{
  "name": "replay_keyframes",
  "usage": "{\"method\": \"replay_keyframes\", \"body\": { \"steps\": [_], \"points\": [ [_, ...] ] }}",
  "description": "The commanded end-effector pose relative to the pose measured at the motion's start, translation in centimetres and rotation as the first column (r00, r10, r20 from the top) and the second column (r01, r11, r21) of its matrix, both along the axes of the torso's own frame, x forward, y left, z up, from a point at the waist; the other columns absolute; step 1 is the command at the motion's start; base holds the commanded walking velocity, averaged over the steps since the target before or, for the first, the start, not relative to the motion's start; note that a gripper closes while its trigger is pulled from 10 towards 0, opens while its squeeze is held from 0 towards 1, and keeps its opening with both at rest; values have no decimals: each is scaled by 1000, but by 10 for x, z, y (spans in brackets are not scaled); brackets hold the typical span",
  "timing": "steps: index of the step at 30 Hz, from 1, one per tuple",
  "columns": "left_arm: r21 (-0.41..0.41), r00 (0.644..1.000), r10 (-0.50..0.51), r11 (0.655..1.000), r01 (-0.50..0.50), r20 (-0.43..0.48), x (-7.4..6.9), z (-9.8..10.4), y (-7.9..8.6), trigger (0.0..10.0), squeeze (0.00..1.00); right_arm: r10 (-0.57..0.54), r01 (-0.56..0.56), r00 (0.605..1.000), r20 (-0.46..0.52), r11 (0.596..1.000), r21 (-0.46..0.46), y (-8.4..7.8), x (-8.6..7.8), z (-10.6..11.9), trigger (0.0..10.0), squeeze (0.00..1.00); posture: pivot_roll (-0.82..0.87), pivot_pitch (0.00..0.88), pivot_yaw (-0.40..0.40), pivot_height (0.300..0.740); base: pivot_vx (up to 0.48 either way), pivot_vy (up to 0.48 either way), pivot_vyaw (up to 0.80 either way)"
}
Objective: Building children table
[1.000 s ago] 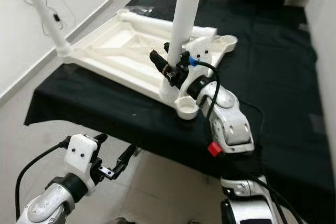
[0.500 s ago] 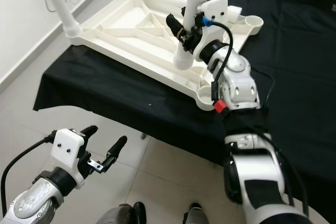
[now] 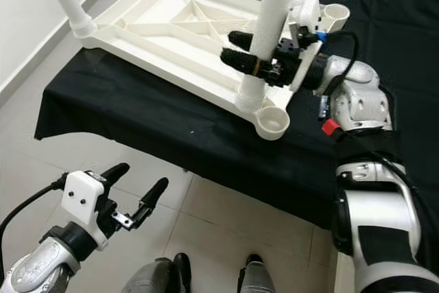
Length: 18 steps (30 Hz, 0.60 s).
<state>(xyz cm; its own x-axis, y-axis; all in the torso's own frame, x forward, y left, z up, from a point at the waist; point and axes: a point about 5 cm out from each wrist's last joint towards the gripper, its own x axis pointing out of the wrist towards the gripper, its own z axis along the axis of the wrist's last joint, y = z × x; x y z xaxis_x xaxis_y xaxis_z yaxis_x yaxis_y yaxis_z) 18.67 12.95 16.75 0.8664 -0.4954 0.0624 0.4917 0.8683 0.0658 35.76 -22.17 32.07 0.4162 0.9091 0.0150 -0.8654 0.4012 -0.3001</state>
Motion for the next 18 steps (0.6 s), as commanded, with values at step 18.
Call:
{"method": "replay_keyframes", "body": {
  "steps": [18],
  "points": [
    [3, 1000, -29, 1000, 29, -1, -9, 4, 0, 10000, 0, 244, -242, 970, -2, 963, 118, -18, -19, 6, 10000, 0, 97, 381, 92, 740, 0, 0, 0]
  ]
}}
